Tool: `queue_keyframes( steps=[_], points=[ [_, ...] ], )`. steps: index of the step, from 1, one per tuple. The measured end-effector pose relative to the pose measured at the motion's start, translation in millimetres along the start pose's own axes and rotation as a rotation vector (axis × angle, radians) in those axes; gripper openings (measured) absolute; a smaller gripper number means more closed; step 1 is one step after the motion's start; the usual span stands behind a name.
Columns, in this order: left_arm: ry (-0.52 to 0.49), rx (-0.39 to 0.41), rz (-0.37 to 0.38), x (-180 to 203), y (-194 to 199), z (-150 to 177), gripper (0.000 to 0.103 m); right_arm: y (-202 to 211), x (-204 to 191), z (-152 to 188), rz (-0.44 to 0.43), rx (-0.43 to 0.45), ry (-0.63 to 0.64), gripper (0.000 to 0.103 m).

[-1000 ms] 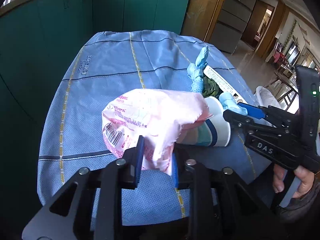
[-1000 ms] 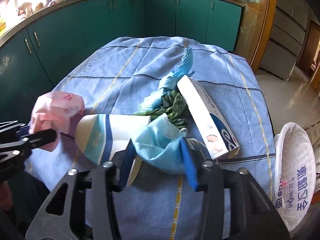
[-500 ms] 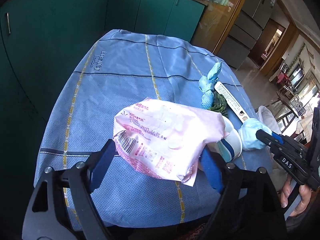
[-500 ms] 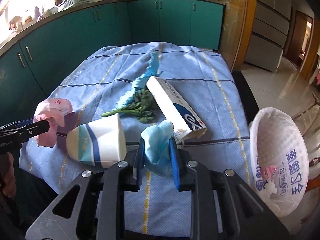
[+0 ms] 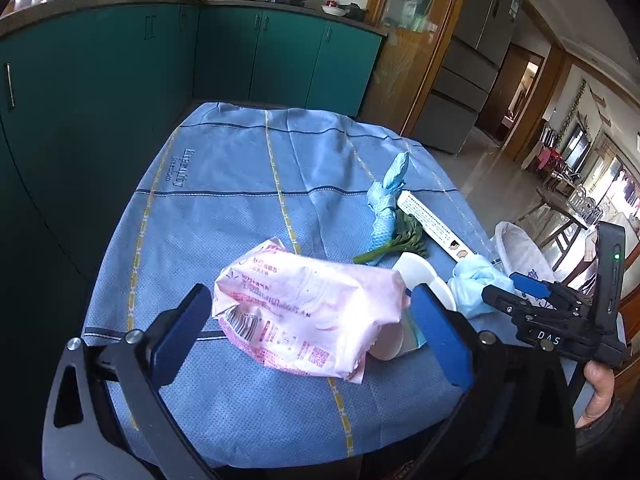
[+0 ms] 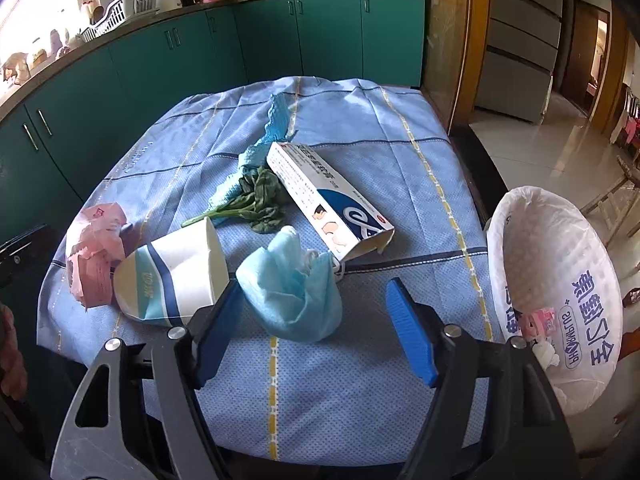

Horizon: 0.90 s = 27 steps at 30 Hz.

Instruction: Collect trash

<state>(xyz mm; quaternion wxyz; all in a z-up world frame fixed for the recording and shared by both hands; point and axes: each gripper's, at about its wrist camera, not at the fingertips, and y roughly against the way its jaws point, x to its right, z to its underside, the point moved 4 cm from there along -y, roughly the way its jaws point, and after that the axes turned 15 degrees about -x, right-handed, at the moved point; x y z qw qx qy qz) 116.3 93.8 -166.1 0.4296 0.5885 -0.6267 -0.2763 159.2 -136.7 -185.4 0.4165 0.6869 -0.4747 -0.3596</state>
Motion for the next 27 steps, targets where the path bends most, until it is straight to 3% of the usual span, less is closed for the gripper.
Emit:
queue_keyframes(
  steps=[5,11,14,21,22,23,25,27],
  points=[
    [0.036,-0.076,-0.012,-9,-24,3,0.1,-9,-2,2,0.003,-0.022,0.006,0.073],
    [0.086,-0.18,0.078,-15,-58,3,0.1,-15,-11,1,-0.005,-0.03,0.029,0.073],
    [0.107,-0.177,0.055,-21,-63,2,0.1,-17,-15,1,-0.006,-0.034,0.045,0.073],
    [0.185,-0.16,0.138,-40,-56,-2,0.1,-21,-21,2,-0.002,-0.035,0.068,0.072],
    [0.195,-0.169,0.144,-42,-58,-3,0.1,-22,-23,3,0.003,-0.034,0.075,0.069],
    [0.197,-0.171,0.144,-43,-59,-3,0.1,-23,-25,3,0.006,-0.034,0.084,0.056],
    [0.185,-0.161,0.121,-43,-59,-4,0.1,-26,-29,3,0.014,-0.052,0.103,0.041],
    [0.156,-0.146,0.098,-39,-58,-3,0.096,-28,-31,5,0.012,-0.056,0.116,0.034]
  ],
)
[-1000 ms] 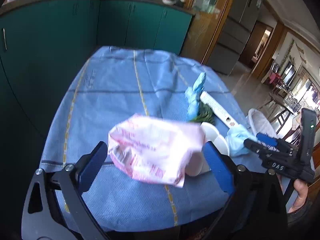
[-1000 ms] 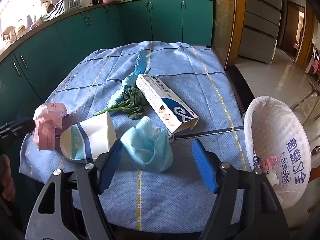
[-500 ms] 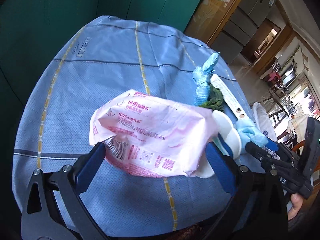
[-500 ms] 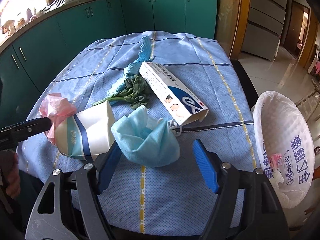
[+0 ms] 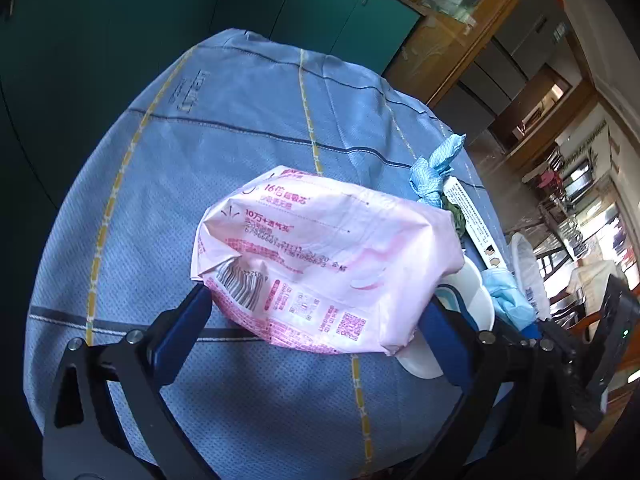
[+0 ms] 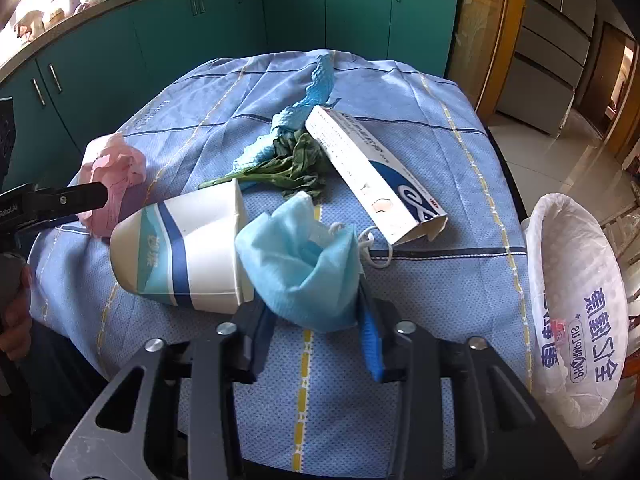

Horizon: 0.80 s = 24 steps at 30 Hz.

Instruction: Collect trash

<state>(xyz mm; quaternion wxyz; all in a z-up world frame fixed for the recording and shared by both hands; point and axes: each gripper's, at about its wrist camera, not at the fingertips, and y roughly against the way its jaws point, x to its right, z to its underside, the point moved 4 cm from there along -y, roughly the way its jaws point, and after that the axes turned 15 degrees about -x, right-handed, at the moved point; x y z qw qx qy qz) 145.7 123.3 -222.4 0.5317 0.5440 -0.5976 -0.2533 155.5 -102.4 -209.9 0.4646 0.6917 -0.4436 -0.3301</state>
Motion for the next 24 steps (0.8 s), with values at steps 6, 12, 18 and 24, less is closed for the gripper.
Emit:
queue_keyframes(
  steps=[6,12,18,24],
  points=[
    [-0.111,0.013,-0.021,17,2,3,0.049,6,5,1,-0.019,0.019,-0.012,0.031],
    [-0.153,0.028,0.013,27,8,7,0.014,10,13,2,-0.016,0.026,-0.035,0.031],
    [-0.173,0.097,0.016,37,35,4,0.013,23,22,4,-0.009,0.059,-0.054,0.031],
    [-0.223,0.177,0.032,62,68,-1,0.012,57,39,3,-0.001,0.143,-0.088,0.031]
  ],
)
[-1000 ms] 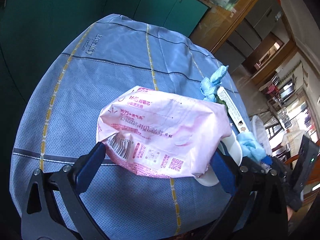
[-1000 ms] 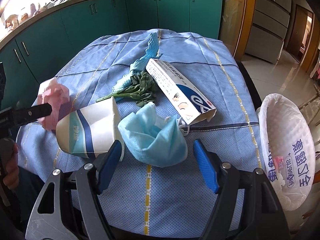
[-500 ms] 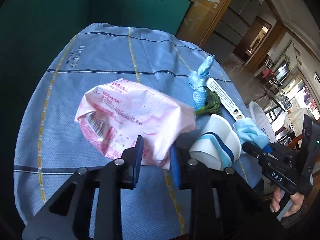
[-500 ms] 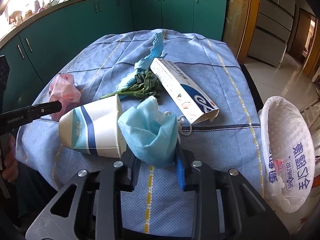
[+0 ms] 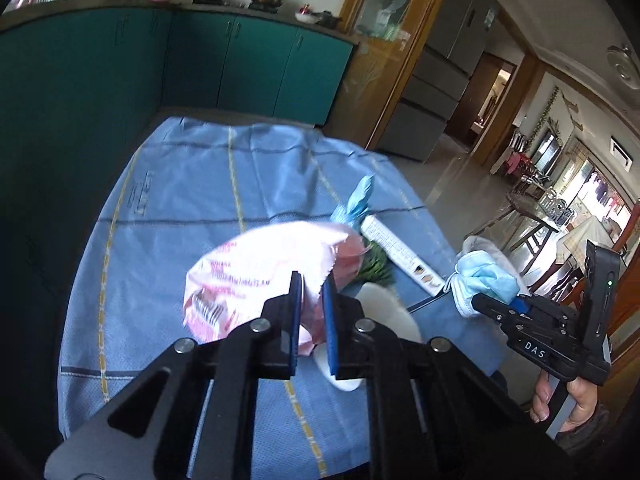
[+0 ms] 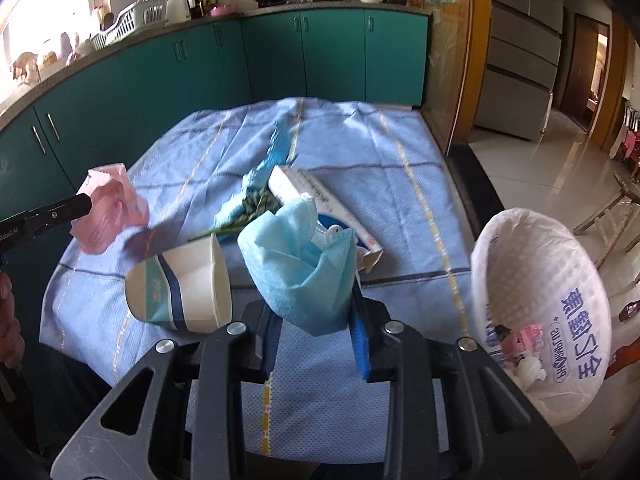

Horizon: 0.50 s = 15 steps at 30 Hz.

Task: Collect trash
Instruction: 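Carry the pink bag into the bin with the left tool while the right tool drops the mask in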

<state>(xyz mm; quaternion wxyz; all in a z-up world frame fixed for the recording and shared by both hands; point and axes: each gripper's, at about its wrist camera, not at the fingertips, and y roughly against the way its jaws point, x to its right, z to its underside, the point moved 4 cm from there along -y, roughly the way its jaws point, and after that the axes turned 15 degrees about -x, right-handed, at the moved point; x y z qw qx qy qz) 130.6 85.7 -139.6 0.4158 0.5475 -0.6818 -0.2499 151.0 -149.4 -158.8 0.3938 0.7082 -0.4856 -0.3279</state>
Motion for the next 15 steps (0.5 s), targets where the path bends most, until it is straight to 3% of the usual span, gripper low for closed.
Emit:
queue_keyframes(
  steps=[9,13,15],
  points=[
    [-0.113,0.046,0.12,65,14,-28,0.006,47,58,1,0.069,0.114,-0.109,0.031],
    [-0.184,0.037,0.063,91,8,-39,0.004,51,92,11,0.097,0.113,-0.186,0.031],
    [-0.183,0.02,0.027,89,6,-39,0.019,49,104,20,0.097,0.1,-0.212,0.031]
  ],
)
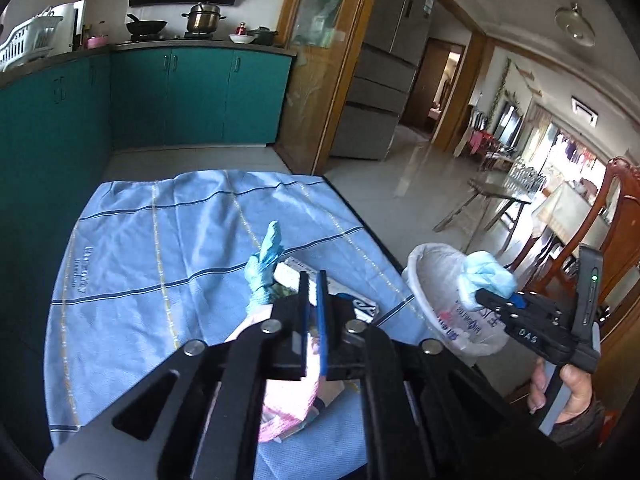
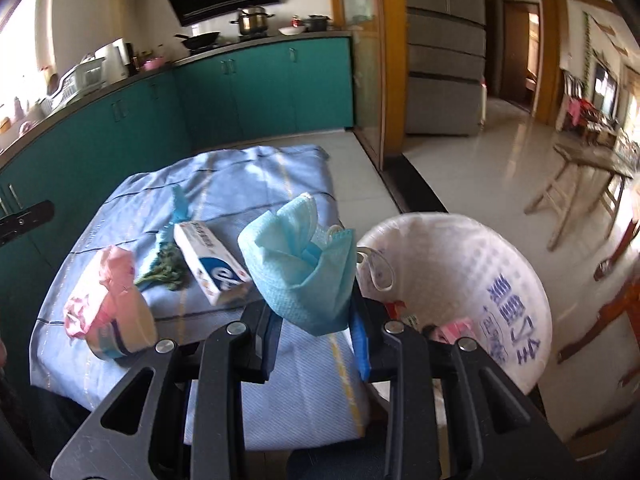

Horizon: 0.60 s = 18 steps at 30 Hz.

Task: Collect trash
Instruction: 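Carry the pink bag into the bin with the left tool while the right tool drops the mask in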

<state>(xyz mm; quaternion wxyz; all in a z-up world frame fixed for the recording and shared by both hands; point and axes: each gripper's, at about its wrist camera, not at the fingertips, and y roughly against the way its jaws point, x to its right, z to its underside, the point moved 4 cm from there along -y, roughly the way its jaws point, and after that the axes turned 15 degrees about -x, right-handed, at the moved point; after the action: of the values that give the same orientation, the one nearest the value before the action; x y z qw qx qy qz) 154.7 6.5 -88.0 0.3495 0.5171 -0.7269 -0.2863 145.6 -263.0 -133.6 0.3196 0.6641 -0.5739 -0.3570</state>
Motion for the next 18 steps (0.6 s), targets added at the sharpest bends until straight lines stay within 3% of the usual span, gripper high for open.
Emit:
queue_keyframes(
  steps=[1,2,4,8,13,16,18],
  points=[
    [0.014,-0.015,-0.029,-4,-2,3,0.064,-2,4,3,0.001,-0.01,-0.003,0.031],
    [0.034,-0.017,-0.056,-11,-4,6,0.097,-6,5,6,0.002,-0.021,-0.004,0.031],
    [0.073,-0.015,-0.057,-25,-8,14,0.098,-14,7,10,-0.005,-0.04,-0.006,0.031],
    [0.024,-0.137,0.102,-39,-39,24,0.1,-28,0,12,-0.041,-0.068,0.002,0.031],
    [-0.003,-0.284,0.051,-56,-91,26,0.1,-31,-17,15,-0.071,-0.076,0.041,0.031],
    [0.042,-0.312,0.138,-62,-104,33,0.099,-35,-21,18,-0.071,-0.093,0.048,0.031],
    [0.07,-0.311,0.169,-63,-108,37,0.089,-38,-21,20,-0.068,-0.104,0.048,0.031]
  ],
)
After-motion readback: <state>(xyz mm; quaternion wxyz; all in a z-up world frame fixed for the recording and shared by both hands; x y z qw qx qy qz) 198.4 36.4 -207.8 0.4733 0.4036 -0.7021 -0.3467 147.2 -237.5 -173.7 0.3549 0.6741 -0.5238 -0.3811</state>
